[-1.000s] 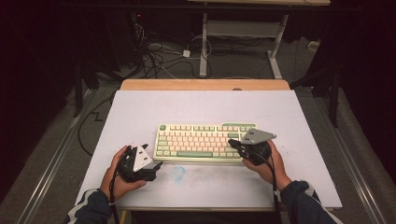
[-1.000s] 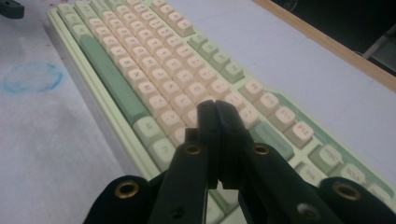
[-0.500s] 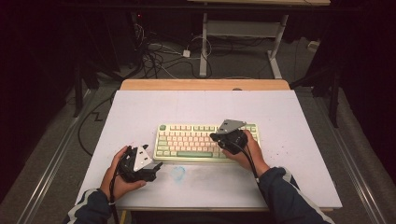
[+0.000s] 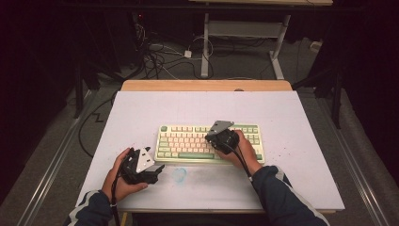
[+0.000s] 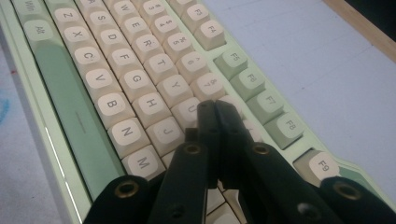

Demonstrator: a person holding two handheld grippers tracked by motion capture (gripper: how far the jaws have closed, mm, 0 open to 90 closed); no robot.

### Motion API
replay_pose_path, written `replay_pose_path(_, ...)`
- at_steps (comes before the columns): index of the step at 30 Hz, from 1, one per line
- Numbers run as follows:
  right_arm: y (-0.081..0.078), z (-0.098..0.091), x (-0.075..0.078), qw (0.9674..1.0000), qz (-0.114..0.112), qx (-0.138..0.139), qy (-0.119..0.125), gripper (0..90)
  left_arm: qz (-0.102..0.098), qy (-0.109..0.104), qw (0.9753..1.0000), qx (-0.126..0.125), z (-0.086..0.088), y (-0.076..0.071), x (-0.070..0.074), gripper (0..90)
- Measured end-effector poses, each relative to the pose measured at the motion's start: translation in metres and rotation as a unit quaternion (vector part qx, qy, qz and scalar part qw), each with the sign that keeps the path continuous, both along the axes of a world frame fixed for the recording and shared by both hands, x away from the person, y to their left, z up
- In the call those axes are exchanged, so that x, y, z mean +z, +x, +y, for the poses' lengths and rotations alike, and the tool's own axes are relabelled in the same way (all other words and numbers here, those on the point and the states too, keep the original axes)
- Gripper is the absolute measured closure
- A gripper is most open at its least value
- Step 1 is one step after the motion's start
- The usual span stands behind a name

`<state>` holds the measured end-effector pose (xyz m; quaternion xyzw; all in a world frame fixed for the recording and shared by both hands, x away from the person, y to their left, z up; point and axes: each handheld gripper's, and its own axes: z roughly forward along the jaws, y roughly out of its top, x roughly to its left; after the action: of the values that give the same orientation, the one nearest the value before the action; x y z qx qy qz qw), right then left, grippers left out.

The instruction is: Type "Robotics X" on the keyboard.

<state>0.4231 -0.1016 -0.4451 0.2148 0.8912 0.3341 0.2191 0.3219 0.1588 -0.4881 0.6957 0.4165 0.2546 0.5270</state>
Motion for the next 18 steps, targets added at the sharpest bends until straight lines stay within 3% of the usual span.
replay_pose_path(11,0.0001,0.0034,-0.0038,0.9999,0.002,0.0,-0.015,90.0,0.0,0.002,1.0,0.0,-0.0001,0.0002,-0.0006,19.6)
replay_pose_path(18,-0.0019,-0.0057,0.0051,0.9996,-0.007,-0.012,0.024,89.8,0.0,0.001,1.0,-0.001,-0.0004,0.0003,-0.0004,19.6)
